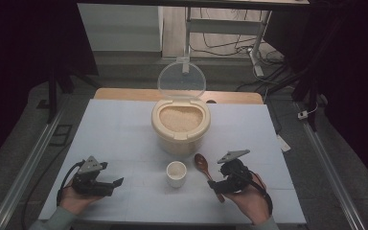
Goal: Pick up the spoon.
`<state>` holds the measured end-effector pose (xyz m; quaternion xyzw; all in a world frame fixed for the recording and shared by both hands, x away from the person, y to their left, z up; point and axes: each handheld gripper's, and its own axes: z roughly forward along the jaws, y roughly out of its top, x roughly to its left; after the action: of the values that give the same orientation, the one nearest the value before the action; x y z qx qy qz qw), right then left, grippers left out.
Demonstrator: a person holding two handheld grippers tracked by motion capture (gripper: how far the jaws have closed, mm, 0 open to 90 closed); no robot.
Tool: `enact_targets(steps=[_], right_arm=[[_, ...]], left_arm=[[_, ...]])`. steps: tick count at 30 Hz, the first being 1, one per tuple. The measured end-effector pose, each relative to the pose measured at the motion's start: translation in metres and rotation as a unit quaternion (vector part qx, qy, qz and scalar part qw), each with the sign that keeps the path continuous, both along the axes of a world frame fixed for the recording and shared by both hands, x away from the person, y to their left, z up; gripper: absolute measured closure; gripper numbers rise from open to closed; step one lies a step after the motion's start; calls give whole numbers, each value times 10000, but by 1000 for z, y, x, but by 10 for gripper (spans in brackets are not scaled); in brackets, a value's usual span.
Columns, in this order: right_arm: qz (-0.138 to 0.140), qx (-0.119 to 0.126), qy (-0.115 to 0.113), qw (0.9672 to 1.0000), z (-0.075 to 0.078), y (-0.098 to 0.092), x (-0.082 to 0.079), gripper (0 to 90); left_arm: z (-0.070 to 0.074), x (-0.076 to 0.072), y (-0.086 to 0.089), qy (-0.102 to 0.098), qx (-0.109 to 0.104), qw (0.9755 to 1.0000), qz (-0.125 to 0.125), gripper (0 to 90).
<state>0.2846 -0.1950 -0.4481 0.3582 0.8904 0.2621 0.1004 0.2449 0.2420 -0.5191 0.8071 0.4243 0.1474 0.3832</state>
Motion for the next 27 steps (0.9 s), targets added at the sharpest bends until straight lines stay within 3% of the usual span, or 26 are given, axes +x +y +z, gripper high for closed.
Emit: enact_targets(steps=[9, 15, 27], right_arm=[[-71, -350, 305, 9989, -17, 6, 2, 362], [-278, -651, 532, 9961, -30, 11, 3, 401], [-504, -900, 756, 9918, -40, 15, 6, 525]], left_arm=[[-2, 0, -1, 32, 48, 10000, -53, 122], [-2, 0, -2, 40, 75, 9999, -80, 122], [-3, 0, -3, 51, 103, 9999, -111, 121]])
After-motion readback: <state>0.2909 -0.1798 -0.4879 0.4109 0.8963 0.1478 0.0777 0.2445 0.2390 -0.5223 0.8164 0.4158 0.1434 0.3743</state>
